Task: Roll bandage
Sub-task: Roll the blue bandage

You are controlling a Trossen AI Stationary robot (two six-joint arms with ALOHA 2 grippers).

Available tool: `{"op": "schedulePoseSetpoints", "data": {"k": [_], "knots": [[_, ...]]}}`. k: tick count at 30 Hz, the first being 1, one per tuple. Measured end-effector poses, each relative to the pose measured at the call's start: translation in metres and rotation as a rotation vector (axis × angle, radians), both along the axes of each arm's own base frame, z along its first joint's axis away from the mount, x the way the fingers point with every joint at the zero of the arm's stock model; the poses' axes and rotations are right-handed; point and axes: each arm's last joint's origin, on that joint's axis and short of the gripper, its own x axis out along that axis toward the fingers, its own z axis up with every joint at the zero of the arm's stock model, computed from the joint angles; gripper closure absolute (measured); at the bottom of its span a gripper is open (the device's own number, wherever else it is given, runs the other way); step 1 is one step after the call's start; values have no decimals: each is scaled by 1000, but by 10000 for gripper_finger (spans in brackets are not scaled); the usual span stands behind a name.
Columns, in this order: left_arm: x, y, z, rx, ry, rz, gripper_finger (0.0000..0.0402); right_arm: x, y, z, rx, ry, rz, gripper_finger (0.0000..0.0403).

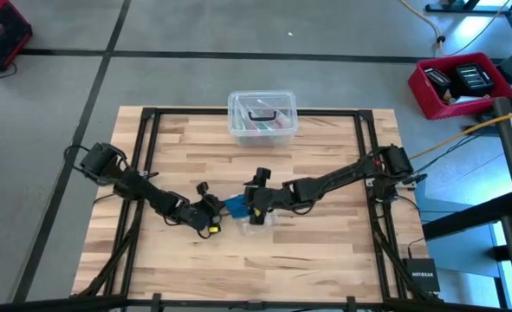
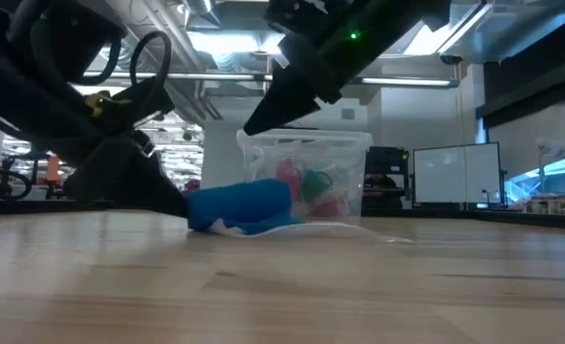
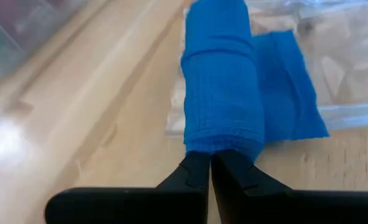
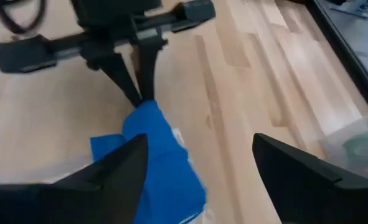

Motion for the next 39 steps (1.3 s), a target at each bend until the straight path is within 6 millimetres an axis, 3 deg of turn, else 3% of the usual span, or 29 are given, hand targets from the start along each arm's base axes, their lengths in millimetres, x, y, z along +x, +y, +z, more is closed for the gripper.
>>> {"op": "schedulePoseSetpoints", "data": {"k": [3, 8, 11, 16, 21, 26, 30, 34, 39], "knots": [[2, -2, 11, 35, -10, -33, 400, -1, 0, 3, -13, -1, 8, 112], [0, -14, 48, 91, -81, -137, 400, -10, -1, 23, 12, -19, 20, 112], [-10, -16, 68, 129, -84, -172, 400, -20, 1, 21, 61, 62, 20, 112], [-30, -17, 82, 137, -38, -204, 400, -37, 1, -17, 122, 99, 46, 112], [-37, -18, 80, 123, -7, -204, 400, -41, -8, -54, 168, 23, 98, 112], [-32, -19, 69, 138, 32, -194, 400, -53, -20, -77, 142, 215, 46, 112], [-30, -20, 58, 169, 72, -185, 400, -69, -25, -71, 52, 348, -15, 112], [-28, -21, 53, 181, 84, -173, 400, -88, -30, -51, -38, 427, -48, 112], [-27, -21, 46, 185, 102, -155, 400, -78, -27, -10, 59, 132, -42, 112]]}}
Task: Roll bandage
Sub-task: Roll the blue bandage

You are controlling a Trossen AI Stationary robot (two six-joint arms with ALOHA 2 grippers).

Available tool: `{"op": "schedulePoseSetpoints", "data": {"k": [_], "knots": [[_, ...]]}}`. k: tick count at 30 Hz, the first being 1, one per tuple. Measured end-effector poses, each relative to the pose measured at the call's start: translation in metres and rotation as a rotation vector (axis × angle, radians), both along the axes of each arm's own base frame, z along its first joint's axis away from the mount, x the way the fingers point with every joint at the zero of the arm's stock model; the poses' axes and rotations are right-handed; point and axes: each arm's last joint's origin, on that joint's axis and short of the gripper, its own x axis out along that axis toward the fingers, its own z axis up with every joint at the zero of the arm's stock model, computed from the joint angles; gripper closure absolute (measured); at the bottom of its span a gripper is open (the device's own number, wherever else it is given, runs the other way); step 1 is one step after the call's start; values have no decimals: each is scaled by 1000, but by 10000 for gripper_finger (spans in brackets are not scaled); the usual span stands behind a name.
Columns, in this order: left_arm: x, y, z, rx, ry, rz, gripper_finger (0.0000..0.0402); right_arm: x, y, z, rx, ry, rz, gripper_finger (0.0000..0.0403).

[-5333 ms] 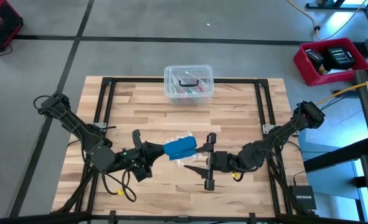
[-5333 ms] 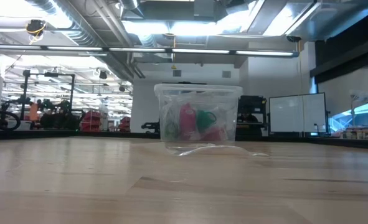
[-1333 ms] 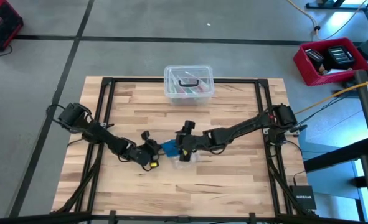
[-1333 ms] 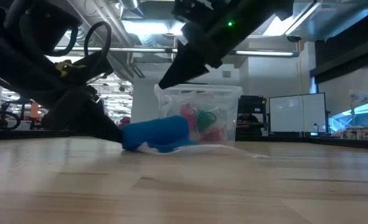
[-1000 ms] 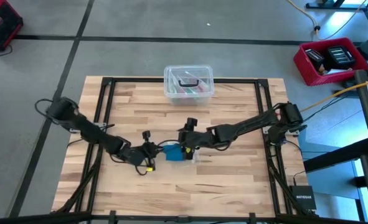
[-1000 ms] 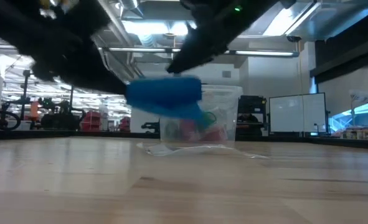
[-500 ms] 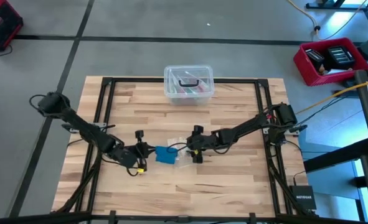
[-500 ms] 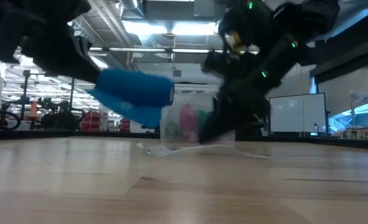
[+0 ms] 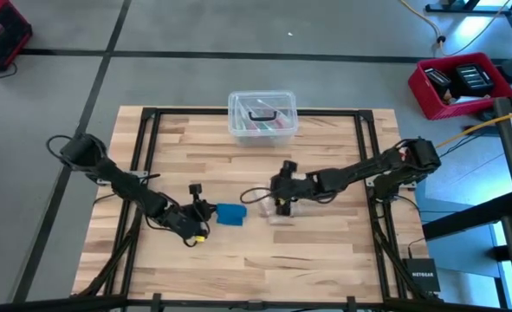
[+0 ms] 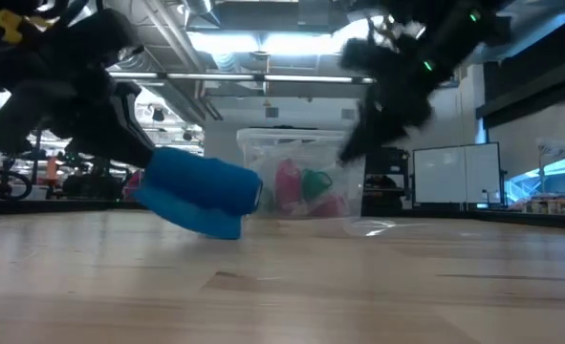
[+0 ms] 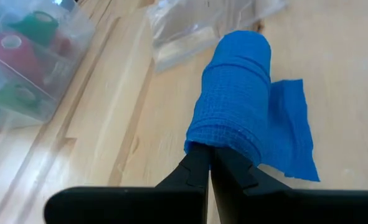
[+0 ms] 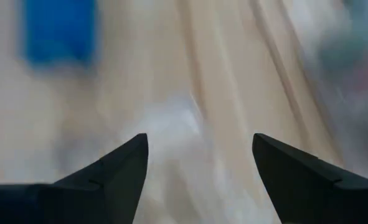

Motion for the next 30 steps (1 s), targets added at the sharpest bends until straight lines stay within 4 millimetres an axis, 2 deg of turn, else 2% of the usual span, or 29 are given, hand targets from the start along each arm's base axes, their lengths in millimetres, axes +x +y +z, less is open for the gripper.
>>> {"op": "schedulePoseSetpoints", "data": {"k": [2, 5, 10, 15, 20, 30], "knots": [[1, -1, -4, 7, 9, 2, 400, 12, 4, 9, 64, -157, 46, 112], [2, -1, -10, 17, 26, 3, 400, 34, 7, 11, 115, -369, 115, 112], [2, 0, -18, 91, 47, 39, 400, 63, 9, -17, 149, -498, 155, 112], [2, 2, -29, 167, 108, 33, 400, 88, 6, -54, 170, -376, 166, 112], [3, 3, -40, 211, 152, 30, 400, 107, 7, -57, 172, -300, 165, 123], [6, -2, -39, 221, 161, 7, 400, 114, 10, -66, 131, -164, 214, 218]]}}
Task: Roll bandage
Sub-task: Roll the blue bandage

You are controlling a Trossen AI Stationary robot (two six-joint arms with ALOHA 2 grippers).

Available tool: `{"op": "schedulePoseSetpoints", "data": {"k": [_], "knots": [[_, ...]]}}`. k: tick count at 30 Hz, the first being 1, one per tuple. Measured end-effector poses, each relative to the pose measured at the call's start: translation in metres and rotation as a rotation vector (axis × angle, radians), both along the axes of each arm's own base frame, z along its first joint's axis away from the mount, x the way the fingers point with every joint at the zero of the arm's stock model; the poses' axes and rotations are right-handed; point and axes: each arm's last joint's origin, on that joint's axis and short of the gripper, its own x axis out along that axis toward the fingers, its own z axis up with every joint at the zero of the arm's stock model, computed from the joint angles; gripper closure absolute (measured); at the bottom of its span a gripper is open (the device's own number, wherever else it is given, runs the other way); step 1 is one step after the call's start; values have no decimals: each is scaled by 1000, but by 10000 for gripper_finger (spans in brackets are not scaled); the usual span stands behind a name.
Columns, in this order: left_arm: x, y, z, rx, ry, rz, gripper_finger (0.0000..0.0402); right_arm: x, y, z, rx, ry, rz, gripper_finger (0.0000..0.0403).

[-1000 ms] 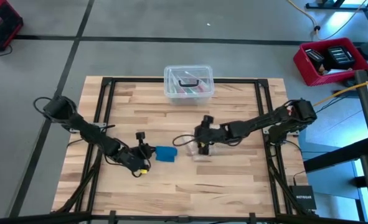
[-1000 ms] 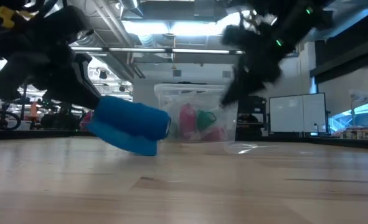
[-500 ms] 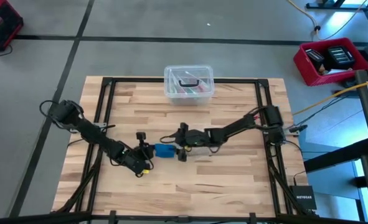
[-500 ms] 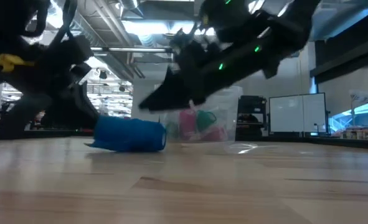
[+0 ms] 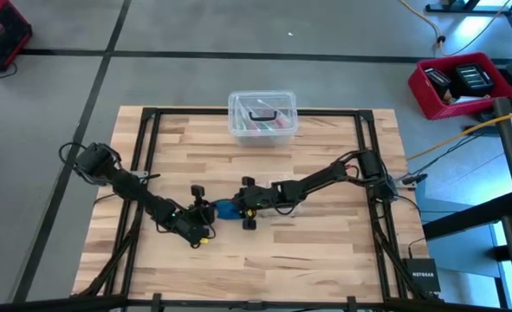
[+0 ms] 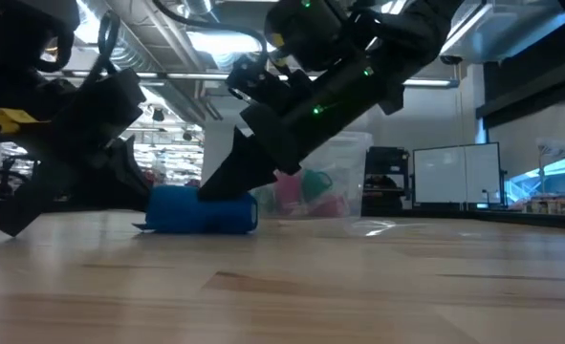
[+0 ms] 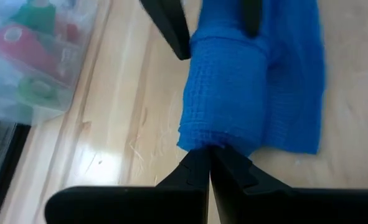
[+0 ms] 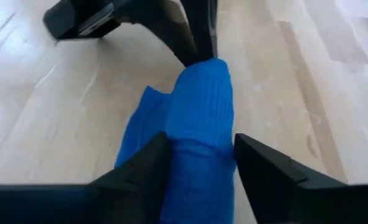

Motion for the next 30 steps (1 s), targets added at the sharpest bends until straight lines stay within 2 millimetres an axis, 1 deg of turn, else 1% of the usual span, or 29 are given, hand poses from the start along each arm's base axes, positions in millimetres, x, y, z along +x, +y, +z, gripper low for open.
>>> {"op": "schedulePoseSetpoints", "data": {"k": [4, 9, 13, 17, 19, 24, 28, 30], "knots": [[1, -5, 8, 24, 22, -49, 400, -1, 5, -1, -19, 10, 55, 241], [0, -11, 32, 12, 29, -59, 400, -2, 11, -2, -40, 15, 84, 250], [-2, -15, 57, -71, -72, -61, 400, -2, 11, -2, -45, 16, 81, 251], [-3, -15, 72, -149, -166, -56, 400, -2, 11, -2, -44, 16, 83, 251], [1, -11, 69, -171, -194, -27, 400, -2, 11, -3, -41, 15, 85, 251], [12, 3, 45, -283, -196, 0, 400, -2, 11, -2, -42, 9, 86, 251], [17, 5, 32, -295, -180, 25, 400, -2, 11, -2, -57, 7, 97, 251], [19, 3, 26, -291, -158, 11, 400, -2, 11, -2, -58, 6, 99, 251]]}}
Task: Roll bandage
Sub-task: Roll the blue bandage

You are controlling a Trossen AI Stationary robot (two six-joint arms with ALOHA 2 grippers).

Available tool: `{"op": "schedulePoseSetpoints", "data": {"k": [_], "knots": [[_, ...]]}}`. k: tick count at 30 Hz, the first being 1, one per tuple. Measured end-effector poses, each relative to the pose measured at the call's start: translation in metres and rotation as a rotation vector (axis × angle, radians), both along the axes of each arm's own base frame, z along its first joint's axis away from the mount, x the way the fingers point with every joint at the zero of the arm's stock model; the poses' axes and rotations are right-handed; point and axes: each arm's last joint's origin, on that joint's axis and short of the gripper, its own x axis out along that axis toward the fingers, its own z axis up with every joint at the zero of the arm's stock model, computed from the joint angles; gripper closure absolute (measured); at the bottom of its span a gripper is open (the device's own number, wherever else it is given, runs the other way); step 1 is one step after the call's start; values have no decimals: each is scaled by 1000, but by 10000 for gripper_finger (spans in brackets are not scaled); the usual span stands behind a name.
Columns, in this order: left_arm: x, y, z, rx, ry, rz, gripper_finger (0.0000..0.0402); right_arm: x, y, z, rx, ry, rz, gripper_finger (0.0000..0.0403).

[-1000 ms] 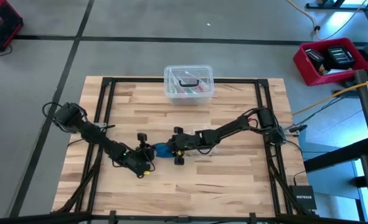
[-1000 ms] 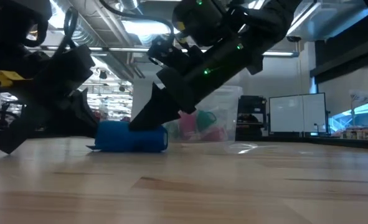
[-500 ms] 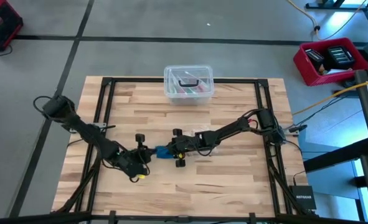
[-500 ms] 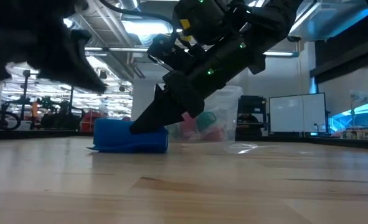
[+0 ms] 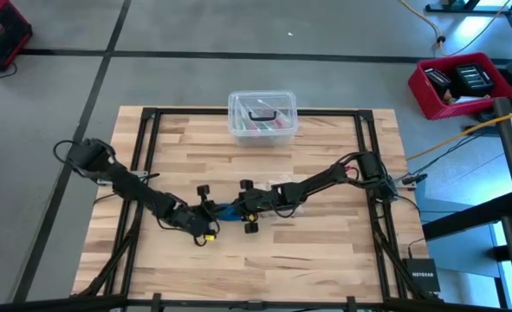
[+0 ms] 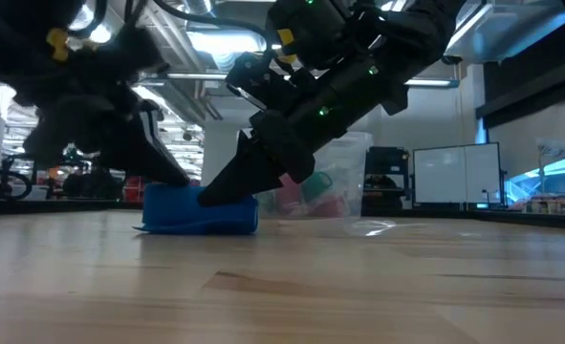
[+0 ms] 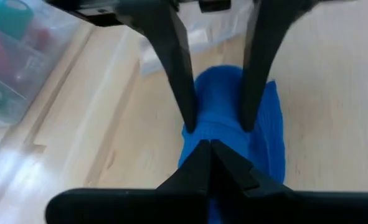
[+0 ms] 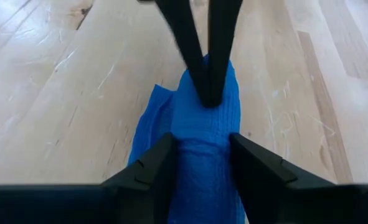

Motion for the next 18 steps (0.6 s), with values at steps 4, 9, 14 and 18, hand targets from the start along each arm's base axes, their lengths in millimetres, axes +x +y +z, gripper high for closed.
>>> {"op": "schedulePoseSetpoints", "data": {"k": [4, 9, 14, 18], "knots": [[2, -3, -12, 1, 23, 6, 400, 4, 1, 7, -3, 17, 2, 251], [1, -10, -18, -14, 36, -22, 400, 16, 4, 27, 66, 78, 11, 251], [-5, -18, -22, -35, 67, -78, 400, 26, 7, 54, 92, 97, 30, 251], [-7, -20, -22, -41, 62, -69, 400, 23, 4, 46, 61, 153, -19, 251]]}}
